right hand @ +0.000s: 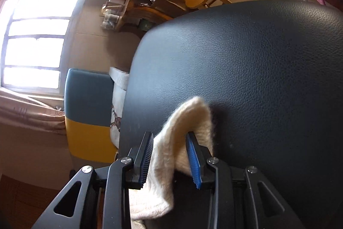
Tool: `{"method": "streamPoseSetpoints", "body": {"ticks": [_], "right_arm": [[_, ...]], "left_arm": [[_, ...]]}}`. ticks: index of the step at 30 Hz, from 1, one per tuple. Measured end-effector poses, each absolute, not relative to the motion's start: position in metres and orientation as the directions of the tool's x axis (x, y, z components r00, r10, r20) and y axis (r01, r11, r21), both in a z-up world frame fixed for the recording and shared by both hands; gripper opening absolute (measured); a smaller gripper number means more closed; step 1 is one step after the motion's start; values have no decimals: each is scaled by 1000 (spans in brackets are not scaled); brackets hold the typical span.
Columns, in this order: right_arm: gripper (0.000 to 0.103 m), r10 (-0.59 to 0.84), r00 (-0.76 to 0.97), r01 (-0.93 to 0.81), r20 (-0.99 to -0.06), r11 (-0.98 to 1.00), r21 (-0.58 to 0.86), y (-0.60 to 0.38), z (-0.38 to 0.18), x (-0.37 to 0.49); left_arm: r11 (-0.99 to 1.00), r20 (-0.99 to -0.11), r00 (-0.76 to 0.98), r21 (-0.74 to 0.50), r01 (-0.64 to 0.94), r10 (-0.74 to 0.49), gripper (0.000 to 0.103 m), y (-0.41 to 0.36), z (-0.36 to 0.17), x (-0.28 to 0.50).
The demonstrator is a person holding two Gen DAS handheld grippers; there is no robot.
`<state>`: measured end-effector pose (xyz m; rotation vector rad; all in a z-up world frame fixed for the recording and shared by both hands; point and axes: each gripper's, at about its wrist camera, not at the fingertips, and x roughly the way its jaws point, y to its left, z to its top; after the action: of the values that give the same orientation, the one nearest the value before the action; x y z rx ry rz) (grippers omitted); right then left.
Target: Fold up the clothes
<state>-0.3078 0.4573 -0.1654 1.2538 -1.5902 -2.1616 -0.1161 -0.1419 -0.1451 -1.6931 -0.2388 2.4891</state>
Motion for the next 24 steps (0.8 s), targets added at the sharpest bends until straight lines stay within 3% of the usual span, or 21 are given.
{"method": "streamPoseSetpoints", "body": {"ticks": [5,7,12,19,24], "right_arm": [[31,-619,-582,-283,-527,-453,845,444,-168,-318],[12,-585,-559,-302,-587,-516,802,440,-163,-320],[5,-497,-583,-281,-643,-619,733,432,-144,-325],[1,-454,-752,44,-477,-757,652,417,-36,-262],[1,-365,-654,-101,-663,-826,555,428,-89,-241]], "left_arm": [[-976,-898,-389,-219,-7,204,26,-145,-139,-125],[-974,-890,-403,-226,-14,212,26,-140,-134,-135],[-971,-874,-425,-225,-78,236,28,-106,-124,-167],[-973,-898,-375,-212,-95,232,29,-88,-152,-183],[-971,-892,-384,-212,-108,238,29,-90,-151,-177]]}}
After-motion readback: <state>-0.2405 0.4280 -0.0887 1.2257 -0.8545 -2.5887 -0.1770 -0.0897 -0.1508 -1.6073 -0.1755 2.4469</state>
